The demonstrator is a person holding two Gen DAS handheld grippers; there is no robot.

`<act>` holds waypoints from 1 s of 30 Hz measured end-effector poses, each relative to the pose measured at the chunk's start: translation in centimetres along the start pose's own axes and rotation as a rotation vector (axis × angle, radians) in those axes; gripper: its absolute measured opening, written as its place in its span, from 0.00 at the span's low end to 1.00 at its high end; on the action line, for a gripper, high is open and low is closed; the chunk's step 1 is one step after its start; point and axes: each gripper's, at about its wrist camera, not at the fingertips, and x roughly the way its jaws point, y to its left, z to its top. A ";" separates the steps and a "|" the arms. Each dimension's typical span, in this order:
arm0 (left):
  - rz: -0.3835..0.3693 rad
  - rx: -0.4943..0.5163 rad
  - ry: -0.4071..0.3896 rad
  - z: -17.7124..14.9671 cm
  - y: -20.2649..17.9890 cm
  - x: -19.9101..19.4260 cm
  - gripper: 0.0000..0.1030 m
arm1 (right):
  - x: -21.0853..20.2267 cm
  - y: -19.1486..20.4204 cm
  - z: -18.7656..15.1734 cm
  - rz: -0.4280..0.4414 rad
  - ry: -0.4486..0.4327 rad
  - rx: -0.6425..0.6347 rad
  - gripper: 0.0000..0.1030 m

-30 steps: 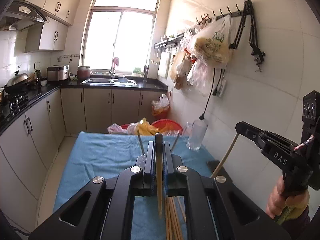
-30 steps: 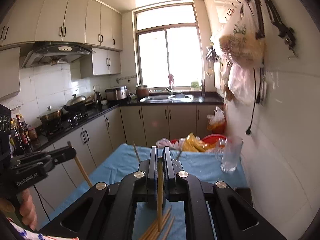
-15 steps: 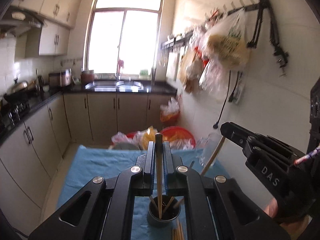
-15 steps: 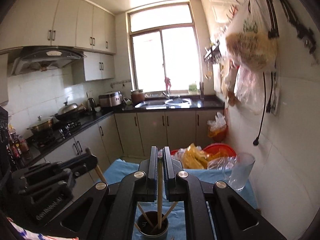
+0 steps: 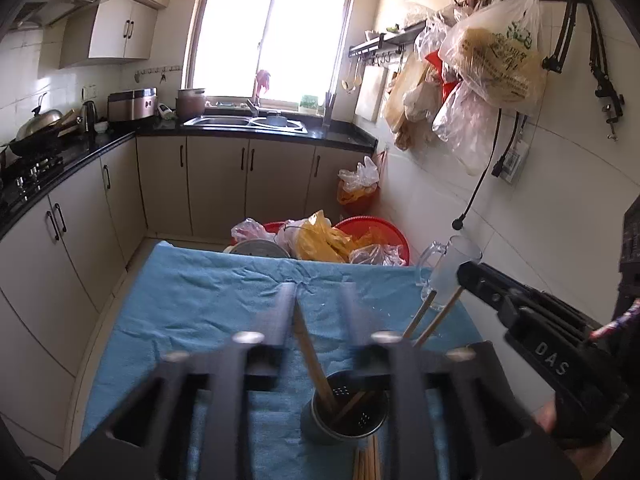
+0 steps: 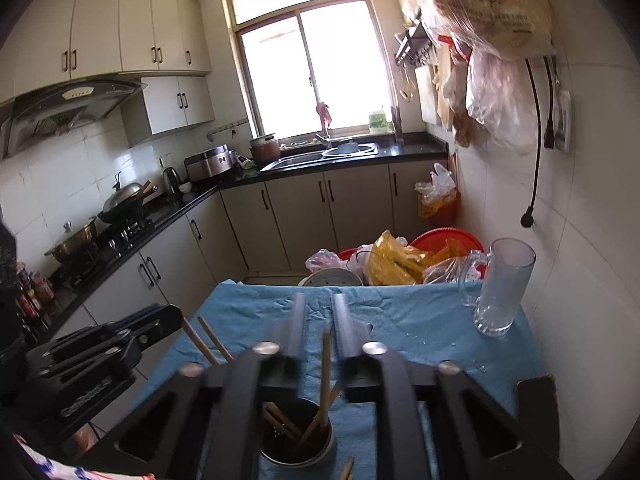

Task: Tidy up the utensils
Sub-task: 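Open the left gripper to release the chopstick into the cup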

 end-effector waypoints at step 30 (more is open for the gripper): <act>-0.012 -0.016 0.308 -18.8 3.1 -2.1 0.58 | -2.5 -4.5 -20.5 -0.068 0.404 -0.032 0.49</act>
